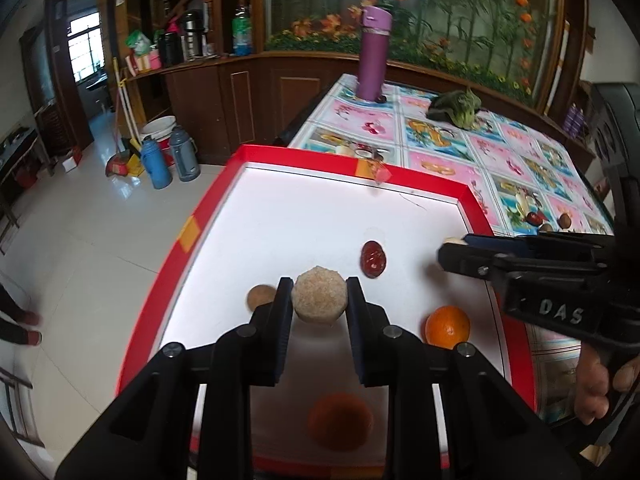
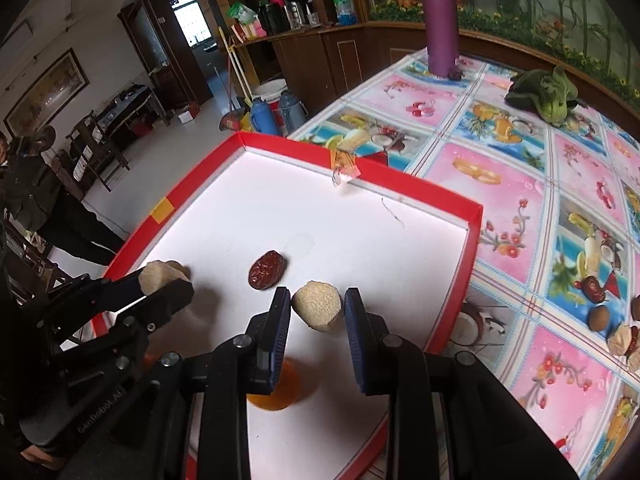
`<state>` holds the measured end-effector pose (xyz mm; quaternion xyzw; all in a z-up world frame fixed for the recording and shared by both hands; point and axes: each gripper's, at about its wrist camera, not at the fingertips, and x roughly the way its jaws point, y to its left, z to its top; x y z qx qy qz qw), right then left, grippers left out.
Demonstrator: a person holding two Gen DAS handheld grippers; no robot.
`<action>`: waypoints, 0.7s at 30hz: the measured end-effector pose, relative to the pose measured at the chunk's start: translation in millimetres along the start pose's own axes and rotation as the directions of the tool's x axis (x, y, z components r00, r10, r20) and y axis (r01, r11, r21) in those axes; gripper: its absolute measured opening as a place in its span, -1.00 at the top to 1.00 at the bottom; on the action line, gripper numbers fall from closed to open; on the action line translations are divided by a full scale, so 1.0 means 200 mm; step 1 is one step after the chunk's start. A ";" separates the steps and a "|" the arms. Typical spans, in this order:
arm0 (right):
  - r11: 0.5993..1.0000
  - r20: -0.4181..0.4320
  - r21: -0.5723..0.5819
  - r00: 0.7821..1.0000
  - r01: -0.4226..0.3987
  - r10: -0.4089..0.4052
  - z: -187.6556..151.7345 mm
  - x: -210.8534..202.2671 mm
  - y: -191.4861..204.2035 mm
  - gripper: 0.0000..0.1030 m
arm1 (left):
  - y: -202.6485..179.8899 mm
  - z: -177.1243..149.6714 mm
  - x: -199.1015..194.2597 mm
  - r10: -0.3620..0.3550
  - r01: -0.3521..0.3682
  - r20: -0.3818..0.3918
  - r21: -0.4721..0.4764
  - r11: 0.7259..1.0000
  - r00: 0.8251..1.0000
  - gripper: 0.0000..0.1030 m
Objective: Organize fruits
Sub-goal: 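Carry both beige cakes over the white tray and open both grippers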
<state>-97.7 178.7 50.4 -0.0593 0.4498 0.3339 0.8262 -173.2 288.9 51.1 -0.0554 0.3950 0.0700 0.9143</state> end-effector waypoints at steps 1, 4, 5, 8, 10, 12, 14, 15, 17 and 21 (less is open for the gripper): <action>1.000 -0.008 0.004 1.000 0.000 0.000 0.00 0.02 0.00 0.49 | 0.00 0.00 0.02 0.000 0.000 -0.010 0.004 1.000 1.000 0.46; 1.000 -0.030 0.010 1.000 -0.006 0.006 -0.01 0.05 -0.01 0.49 | -0.03 0.00 0.05 -0.013 0.013 -0.028 0.015 1.000 1.000 0.46; 1.000 -0.036 0.012 0.999 -0.009 0.009 -0.01 0.06 -0.01 0.49 | -0.03 0.00 0.05 -0.012 0.013 -0.030 0.021 1.000 0.999 0.46; 1.000 -0.045 0.009 0.999 -0.013 0.014 -0.02 0.07 -0.01 0.49 | -0.05 0.00 0.07 -0.009 0.011 -0.046 0.040 0.999 0.999 0.46; 1.000 -0.046 0.013 0.999 -0.017 0.018 -0.02 0.07 -0.01 0.48 | -0.05 0.00 0.09 -0.005 0.007 -0.056 0.041 0.999 0.998 0.46; 1.000 -0.048 0.013 0.999 -0.020 0.021 -0.03 0.07 -0.01 0.48 | -0.06 -0.01 0.11 -0.004 0.007 -0.072 0.041 0.999 0.997 0.46; 1.000 -0.052 0.011 0.999 -0.017 0.018 -0.02 0.07 -0.02 0.48 | -0.06 -0.01 0.12 -0.004 0.008 -0.079 0.043 0.999 0.997 0.46; 1.000 -0.054 0.008 0.998 -0.017 0.017 -0.02 0.07 -0.01 0.48 | -0.07 -0.01 0.13 -0.005 0.008 -0.086 0.044 0.999 0.996 0.46; 1.000 -0.065 0.006 0.998 -0.018 0.019 -0.03 0.07 -0.01 0.47 | -0.07 -0.01 0.14 -0.010 0.014 -0.099 0.037 0.999 0.995 0.45; 1.000 -0.065 0.009 0.998 -0.011 0.012 -0.03 0.05 -0.02 0.46 | -0.08 -0.01 0.15 -0.003 0.007 -0.119 0.033 0.999 0.993 0.32</action>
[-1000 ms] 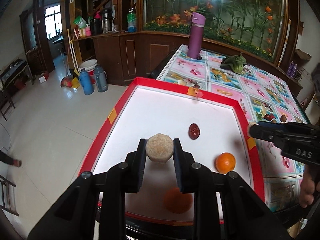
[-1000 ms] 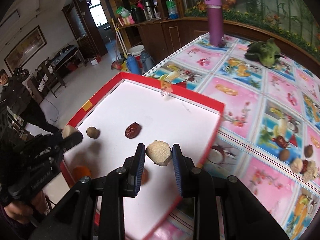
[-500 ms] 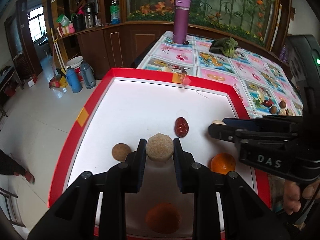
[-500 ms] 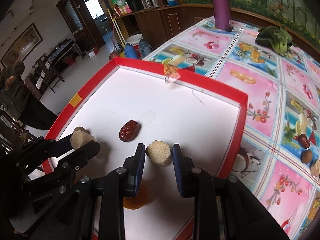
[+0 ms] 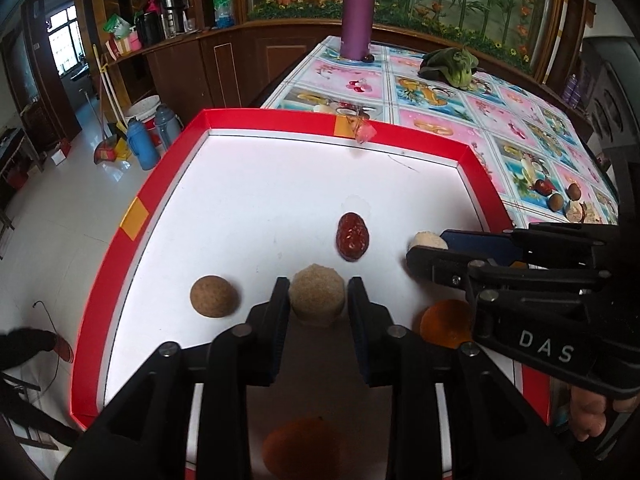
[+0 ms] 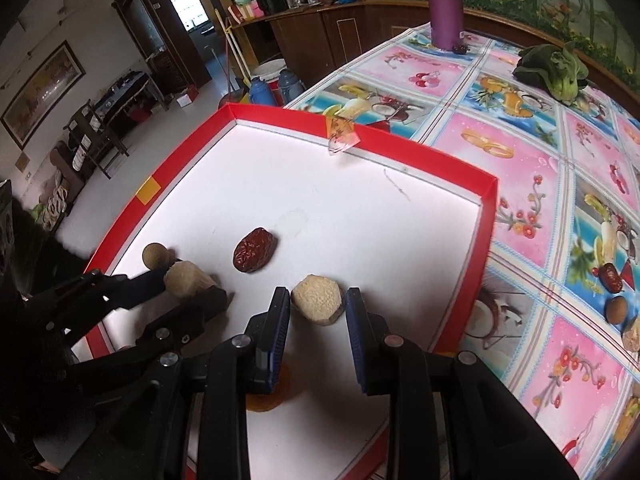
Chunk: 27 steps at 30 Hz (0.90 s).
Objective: Organize fruits
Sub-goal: 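Carry both beige cakes over the white tray and open both grippers, then move both grippers back over the remaining snacks on the tablecloth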
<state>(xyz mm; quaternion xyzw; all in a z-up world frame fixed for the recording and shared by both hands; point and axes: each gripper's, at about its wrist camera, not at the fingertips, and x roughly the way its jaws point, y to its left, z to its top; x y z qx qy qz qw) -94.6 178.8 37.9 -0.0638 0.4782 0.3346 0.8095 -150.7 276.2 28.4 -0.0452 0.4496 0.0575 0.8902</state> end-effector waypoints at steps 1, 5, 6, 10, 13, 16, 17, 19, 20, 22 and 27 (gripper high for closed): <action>1.000 0.003 0.003 1.000 -0.006 0.006 0.00 -0.01 -0.01 0.46 | 0.00 0.00 0.00 0.010 -0.010 -0.001 -0.005 1.000 1.000 0.20; 0.999 0.061 0.021 0.997 -0.038 0.037 -0.02 -0.11 -0.05 0.20 | 0.04 0.01 -0.06 0.044 -0.042 0.031 -0.049 0.998 0.999 -0.21; 0.999 0.076 0.021 0.996 -0.038 0.036 -0.02 -0.13 -0.06 0.19 | 0.04 0.02 -0.08 0.044 -0.041 0.044 -0.057 0.998 0.998 -0.21; 0.999 0.125 0.025 0.992 -0.021 0.017 -0.04 -0.23 -0.12 0.19 | -0.03 0.04 -0.17 0.032 -0.028 0.087 -0.047 0.998 0.996 -0.21; 0.998 0.157 0.055 0.988 -0.012 0.003 -0.07 -0.31 -0.21 0.19 | -0.13 0.06 -0.22 0.001 0.000 0.108 -0.008 1.000 0.994 -0.26; 0.995 0.172 0.100 0.985 0.008 -0.025 -0.12 -0.39 -0.34 0.19 | -0.24 0.07 -0.25 -0.023 0.019 0.121 0.037 0.999 0.992 -0.48; 0.993 0.175 0.121 0.984 0.012 -0.034 -0.15 -0.41 -0.40 0.19 | -0.27 0.07 -0.25 -0.028 0.022 0.123 0.049 0.999 0.992 -0.49; 0.987 0.184 0.159 0.981 0.027 -0.057 -0.20 -0.46 -0.50 0.19 | -0.37 0.08 -0.26 -0.052 0.041 0.118 0.086 0.995 0.992 -0.49; 0.982 0.188 0.182 0.979 0.041 -0.076 -0.24 -0.49 -0.57 0.19 | -0.41 0.08 -0.27 -0.066 0.054 0.115 0.103 0.993 0.991 -0.49; 0.973 0.186 0.219 0.976 0.072 -0.114 -0.30 -0.54 -0.68 0.19 | -0.51 0.07 -0.26 -0.095 0.081 0.102 0.137 0.987 0.990 -0.49; 0.942 0.173 0.301 0.963 0.147 -0.206 -0.46 -0.65 -0.95 0.18 | -0.76 0.06 -0.23 -0.181 0.169 0.035 0.214 0.962 0.983 -0.49</action>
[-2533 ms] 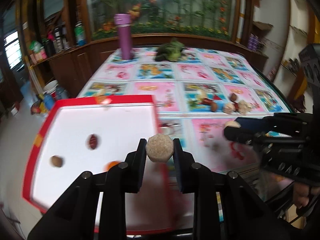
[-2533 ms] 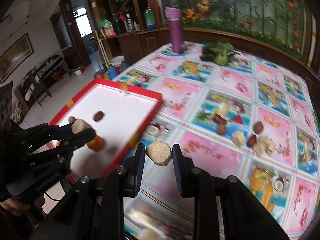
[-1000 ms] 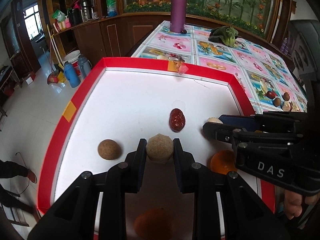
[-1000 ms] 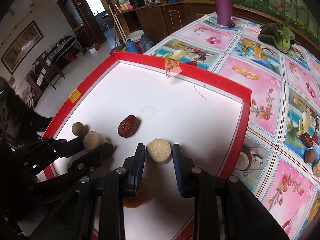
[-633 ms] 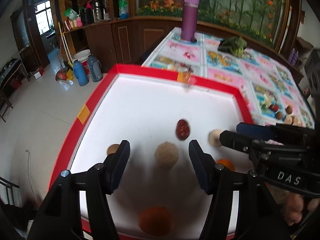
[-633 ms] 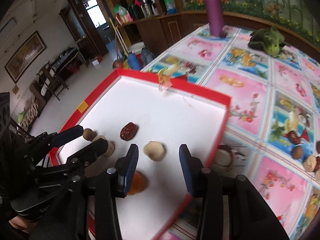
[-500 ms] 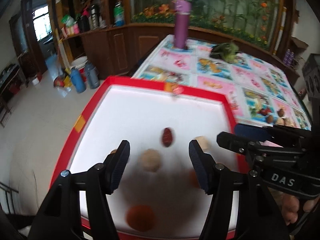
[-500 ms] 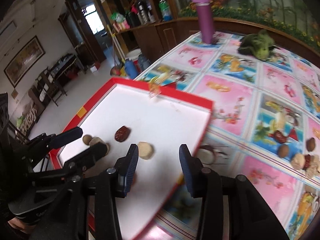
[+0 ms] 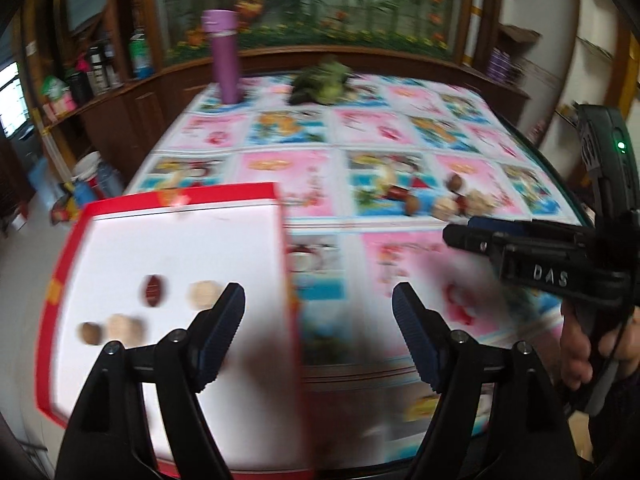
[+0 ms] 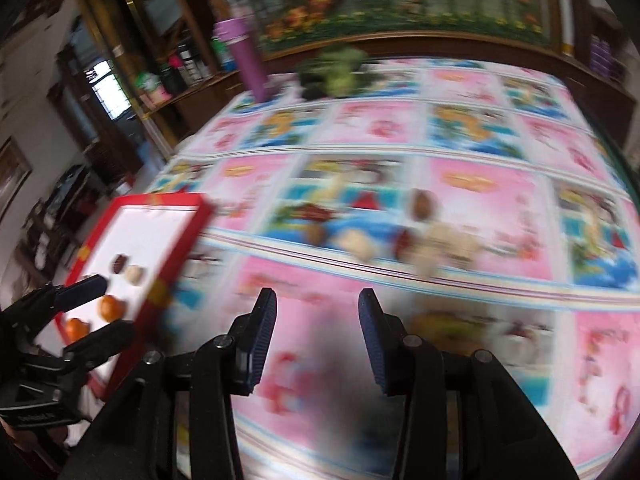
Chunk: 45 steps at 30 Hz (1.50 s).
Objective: Organize fruits
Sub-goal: 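Move both grippers back over the remaining snacks on the tablecloth, then grasp a beige cake cube with the left gripper while the right grasps another cube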
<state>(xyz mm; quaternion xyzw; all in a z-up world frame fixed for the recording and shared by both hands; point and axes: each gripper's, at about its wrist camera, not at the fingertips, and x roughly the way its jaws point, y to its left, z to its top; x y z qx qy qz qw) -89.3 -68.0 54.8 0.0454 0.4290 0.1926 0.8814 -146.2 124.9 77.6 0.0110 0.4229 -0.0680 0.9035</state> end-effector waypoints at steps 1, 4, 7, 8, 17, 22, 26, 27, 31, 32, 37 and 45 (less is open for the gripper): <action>1.000 0.005 0.009 1.000 0.021 -0.021 -0.01 -0.01 -0.05 0.18 | -0.03 0.00 0.01 -0.014 0.014 -0.008 0.007 1.000 1.000 -0.49; 0.997 0.012 0.037 0.998 0.061 -0.061 -0.02 -0.03 -0.19 0.18 | -0.16 0.04 0.07 -0.064 0.066 -0.039 0.039 0.997 0.997 -0.49; 0.994 0.019 0.071 0.996 0.084 -0.086 0.01 -0.02 -0.30 0.18 | -0.24 0.07 0.12 -0.093 0.097 -0.065 0.057 0.994 0.994 -0.49; 0.993 0.017 0.085 0.996 0.084 -0.086 0.02 -0.01 -0.33 0.18 | -0.27 0.08 0.15 -0.104 0.109 -0.077 0.055 0.993 0.992 -0.49; 0.992 0.016 0.078 0.995 0.097 -0.099 0.08 0.08 -0.40 0.18 | -0.40 0.17 0.31 -0.140 0.150 -0.134 0.067 0.986 0.981 -0.49; 0.993 0.006 0.071 0.996 0.090 -0.091 0.08 0.11 -0.40 0.18 | -0.45 0.22 0.42 -0.136 0.151 -0.149 0.090 0.984 0.979 -0.48; 0.993 0.020 0.042 0.994 0.110 -0.110 0.10 0.13 -0.39 0.18 | -0.48 0.27 0.51 -0.140 0.159 -0.164 0.110 0.981 0.976 -0.27; 0.993 0.019 0.038 0.994 0.111 -0.112 0.10 0.13 -0.39 0.18 | -0.49 0.28 0.53 -0.151 0.170 -0.168 0.106 0.980 0.974 -0.26; 0.994 0.022 0.033 0.995 0.100 -0.101 0.10 0.15 -0.39 0.18 | -0.51 0.31 0.58 -0.157 0.177 -0.169 0.111 0.978 0.973 -0.24; 0.995 0.023 0.032 0.995 0.097 -0.097 0.11 0.15 -0.39 0.18 | -0.51 0.32 0.58 -0.165 0.185 -0.165 0.110 0.977 0.972 -0.22; 0.997 0.018 0.021 0.997 0.080 -0.081 0.11 0.17 -0.39 0.21 | -0.55 0.37 0.64 -0.173 0.196 -0.164 0.136 0.971 0.971 -0.03; 0.997 0.015 0.019 0.997 0.076 -0.076 0.10 0.17 -0.39 0.49 | -0.55 0.35 0.70 -0.194 0.224 -0.186 0.153 0.963 0.963 0.28</action>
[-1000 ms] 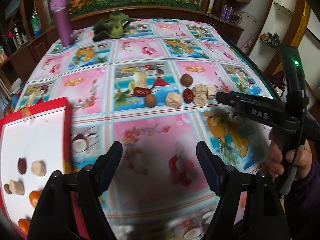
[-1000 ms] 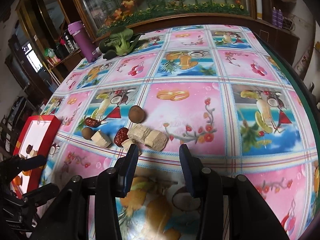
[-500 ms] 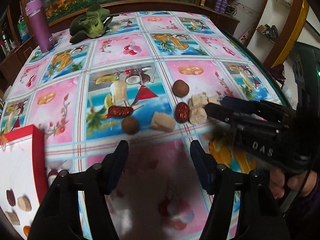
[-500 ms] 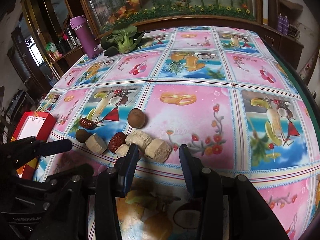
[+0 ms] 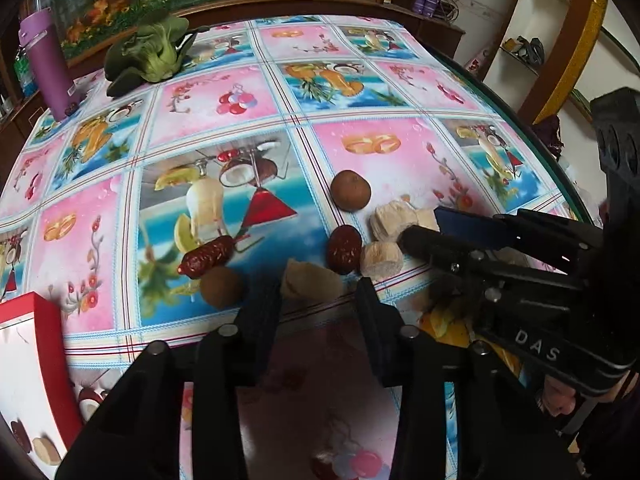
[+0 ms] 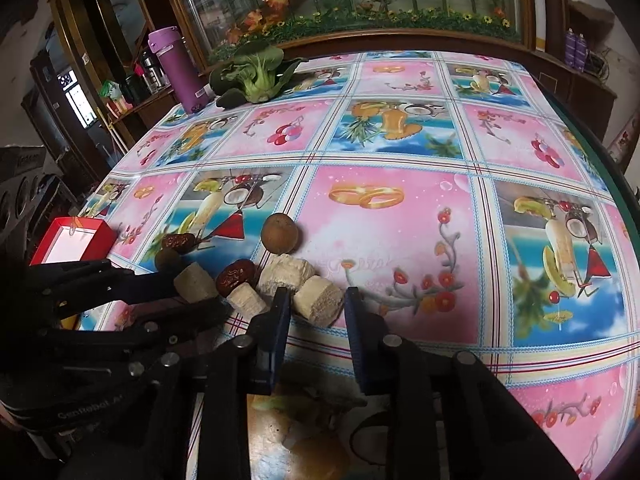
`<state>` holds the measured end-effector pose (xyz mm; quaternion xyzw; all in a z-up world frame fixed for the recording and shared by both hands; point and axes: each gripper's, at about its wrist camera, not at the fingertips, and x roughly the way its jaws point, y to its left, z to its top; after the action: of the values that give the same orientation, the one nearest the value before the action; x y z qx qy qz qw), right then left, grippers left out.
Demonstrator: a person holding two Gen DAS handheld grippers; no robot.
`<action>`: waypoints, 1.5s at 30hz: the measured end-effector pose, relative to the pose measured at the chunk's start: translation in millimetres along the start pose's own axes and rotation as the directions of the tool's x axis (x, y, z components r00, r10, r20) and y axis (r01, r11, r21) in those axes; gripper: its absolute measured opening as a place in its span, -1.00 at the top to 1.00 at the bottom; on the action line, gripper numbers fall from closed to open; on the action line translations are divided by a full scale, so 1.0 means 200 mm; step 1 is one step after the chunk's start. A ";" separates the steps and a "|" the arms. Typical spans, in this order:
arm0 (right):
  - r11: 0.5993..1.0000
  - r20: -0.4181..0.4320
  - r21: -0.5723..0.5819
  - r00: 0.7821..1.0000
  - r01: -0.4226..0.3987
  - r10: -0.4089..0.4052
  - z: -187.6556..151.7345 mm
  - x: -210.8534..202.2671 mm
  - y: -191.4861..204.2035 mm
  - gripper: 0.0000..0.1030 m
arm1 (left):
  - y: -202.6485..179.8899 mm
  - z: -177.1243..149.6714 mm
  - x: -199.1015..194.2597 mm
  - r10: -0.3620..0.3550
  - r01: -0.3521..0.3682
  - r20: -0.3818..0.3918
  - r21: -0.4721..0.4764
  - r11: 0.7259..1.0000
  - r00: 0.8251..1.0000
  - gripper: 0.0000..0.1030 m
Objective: Organize fruits
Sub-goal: 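Grasp a beige cake cube with the left gripper while the right grasps another cube, then carry both beige cubes over the white tray and open both grippers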
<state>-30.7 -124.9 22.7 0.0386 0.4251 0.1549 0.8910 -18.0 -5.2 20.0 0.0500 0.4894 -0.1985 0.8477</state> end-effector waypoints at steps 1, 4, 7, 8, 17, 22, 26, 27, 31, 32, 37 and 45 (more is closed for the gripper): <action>1.000 0.000 0.001 1.000 -0.001 0.001 0.00 0.00 0.00 0.49 | 0.00 0.00 0.00 -0.004 0.004 0.003 -0.002 1.000 1.000 0.30; 1.000 -0.001 0.010 1.000 -0.009 0.009 0.00 0.00 -0.01 0.49 | 0.01 0.00 0.00 -0.014 0.014 0.014 -0.009 1.000 1.000 0.40; 1.000 -0.004 0.023 1.000 -0.020 0.020 -0.01 -0.01 -0.02 0.49 | 0.00 -0.01 0.00 -0.021 0.021 0.022 0.000 1.000 1.000 0.40; 0.999 -0.005 0.031 1.000 -0.022 0.022 -0.01 -0.02 -0.03 0.49 | -0.01 -0.01 -0.01 -0.023 0.023 0.023 0.002 1.000 0.999 0.40; 0.991 0.030 0.118 0.998 -0.066 0.063 -0.06 -0.14 -0.05 0.50 | -0.03 -0.08 -0.12 -0.021 0.022 0.054 -0.022 1.000 0.998 0.40; 0.991 0.055 0.113 0.996 -0.077 0.071 -0.07 -0.23 0.01 0.50 | -0.03 -0.16 -0.27 0.072 -0.071 0.124 -0.015 0.997 0.990 0.39; 0.994 0.084 0.066 0.993 -0.091 0.085 -0.05 -0.31 0.14 0.50 | 0.00 -0.21 -0.39 0.121 -0.116 0.166 -0.041 0.992 0.979 0.39; 0.994 0.089 0.053 0.992 -0.093 0.088 -0.05 -0.33 0.17 0.50 | 0.01 -0.23 -0.42 0.137 -0.131 0.176 -0.046 0.990 0.975 0.39; 0.995 0.097 -0.008 0.990 -0.101 0.102 -0.06 -0.38 0.33 0.50 | 0.05 -0.28 -0.53 0.174 -0.162 0.211 -0.074 0.984 0.962 0.39; 0.994 0.096 -0.027 0.990 -0.105 0.108 -0.07 -0.38 0.38 0.50 | 0.06 -0.30 -0.56 0.180 -0.165 0.220 -0.081 0.983 0.959 0.39; 0.988 0.092 -0.097 0.988 -0.119 0.128 -0.09 -0.41 0.56 0.50 | 0.13 -0.38 -0.68 0.213 -0.187 0.257 -0.120 0.975 0.943 0.39; 0.971 0.070 -0.191 0.985 -0.141 0.156 -0.12 -0.38 0.84 0.50 | 0.30 -0.53 -0.82 0.270 -0.219 0.296 -0.196 0.956 0.916 0.39</action>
<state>-135.0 9.8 98.8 -0.0062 0.3667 0.2582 0.8938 -153.1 126.6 98.9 0.0104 0.3499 -0.0567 0.9350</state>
